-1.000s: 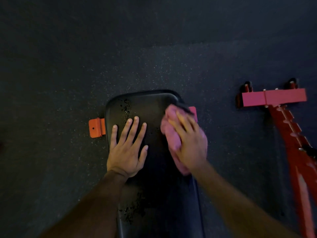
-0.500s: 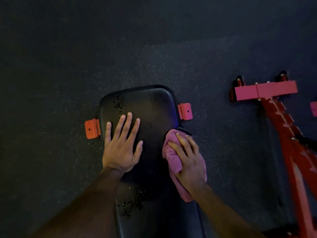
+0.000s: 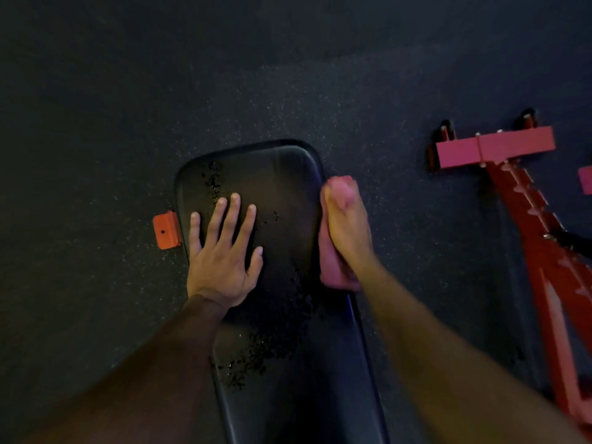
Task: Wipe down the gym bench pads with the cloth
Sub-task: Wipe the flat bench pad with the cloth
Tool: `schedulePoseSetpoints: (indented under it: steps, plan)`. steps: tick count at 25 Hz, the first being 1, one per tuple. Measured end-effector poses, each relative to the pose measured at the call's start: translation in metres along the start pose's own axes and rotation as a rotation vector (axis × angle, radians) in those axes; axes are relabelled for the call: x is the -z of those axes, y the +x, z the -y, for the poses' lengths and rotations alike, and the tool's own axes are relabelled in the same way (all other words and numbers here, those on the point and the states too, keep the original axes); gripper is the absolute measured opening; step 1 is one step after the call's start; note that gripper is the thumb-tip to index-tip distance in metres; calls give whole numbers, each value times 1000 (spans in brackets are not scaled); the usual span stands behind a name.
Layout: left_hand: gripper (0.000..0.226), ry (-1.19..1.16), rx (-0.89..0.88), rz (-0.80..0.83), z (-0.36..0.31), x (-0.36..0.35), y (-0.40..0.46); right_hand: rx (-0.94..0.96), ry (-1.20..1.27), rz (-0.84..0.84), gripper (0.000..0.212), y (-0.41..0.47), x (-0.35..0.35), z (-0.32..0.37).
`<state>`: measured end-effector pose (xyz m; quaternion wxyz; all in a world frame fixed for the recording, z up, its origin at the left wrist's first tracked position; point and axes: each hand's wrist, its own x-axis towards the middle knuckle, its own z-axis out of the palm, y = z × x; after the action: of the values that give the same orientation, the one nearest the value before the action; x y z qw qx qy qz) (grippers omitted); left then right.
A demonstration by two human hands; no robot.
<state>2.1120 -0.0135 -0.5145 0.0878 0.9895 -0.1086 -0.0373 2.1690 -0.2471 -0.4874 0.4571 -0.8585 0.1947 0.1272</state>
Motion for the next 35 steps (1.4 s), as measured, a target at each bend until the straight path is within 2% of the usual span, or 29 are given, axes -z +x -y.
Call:
schedulePoseSetpoints:
  steps: [3, 6, 9, 14, 17, 21, 23, 25, 30, 32, 35]
  plan:
    - [71, -17, -12, -19, 1, -2, -1, 88, -32, 66, 12, 79, -5, 43]
    - [71, -9, -9, -19, 0, -1, 1, 150, 12, 152, 13, 98, -4, 39]
    - [71, 0, -6, 4, -1, 2, 0, 224, 24, 96, 24, 48, 0, 5]
    - [72, -10, -9, -5, 0, 0, -1, 128, 57, 87, 39, -82, 22, -57]
    - [72, -13, -21, -9, 0, -1, 1, 124, -29, 46, 35, -31, 10, -39]
    - [71, -34, -36, -37, 2, -4, -2, 301, -166, 1, 21, 79, -9, 15]
    - [71, -49, -34, -41, 2, -3, -2, 342, -174, 21, 21, 100, -10, 19]
    - [71, -36, -28, -31, 1, -2, -1, 286, -116, 60, 26, 74, -9, 5]
    - [73, -37, -35, -1, 3, -3, -1, 93, 97, 105, 34, -66, 25, -35]
    - [74, -59, -28, 15, 3, -3, -4, 37, 24, 104, 27, -56, 21, -28]
    - [74, -75, -43, 24, 4, -3, 0, 69, -73, 0, 13, 20, 0, 10]
